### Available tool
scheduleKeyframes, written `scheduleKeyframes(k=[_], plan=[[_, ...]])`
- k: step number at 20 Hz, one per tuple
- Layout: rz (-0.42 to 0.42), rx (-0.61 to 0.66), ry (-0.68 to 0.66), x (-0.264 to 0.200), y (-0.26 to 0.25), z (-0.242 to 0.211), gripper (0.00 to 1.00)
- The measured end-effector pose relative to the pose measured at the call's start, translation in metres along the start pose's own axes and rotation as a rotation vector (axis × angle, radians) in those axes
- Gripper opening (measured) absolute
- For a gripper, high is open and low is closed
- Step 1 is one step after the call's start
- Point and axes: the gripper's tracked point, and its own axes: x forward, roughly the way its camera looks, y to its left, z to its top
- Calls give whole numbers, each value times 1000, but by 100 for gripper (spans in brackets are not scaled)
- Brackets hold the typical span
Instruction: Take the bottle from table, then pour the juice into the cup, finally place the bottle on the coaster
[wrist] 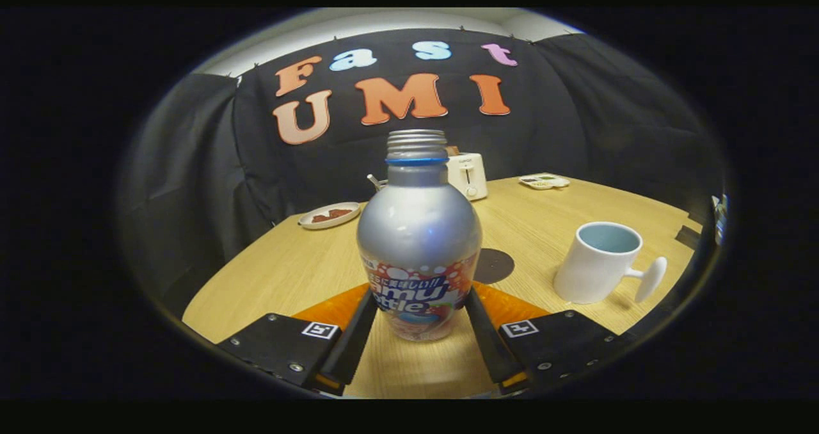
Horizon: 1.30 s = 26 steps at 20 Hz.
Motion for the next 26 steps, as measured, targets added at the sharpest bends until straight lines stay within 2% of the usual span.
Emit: scheduleKeyframes(k=[6,10,17,26], plan=[[61,241,-58,-7,7,32,77],[59,375,-35,1,0,33,77],[100,725,-47,8,-7,45,77],[123,1019,-43,14,-16,58,77]])
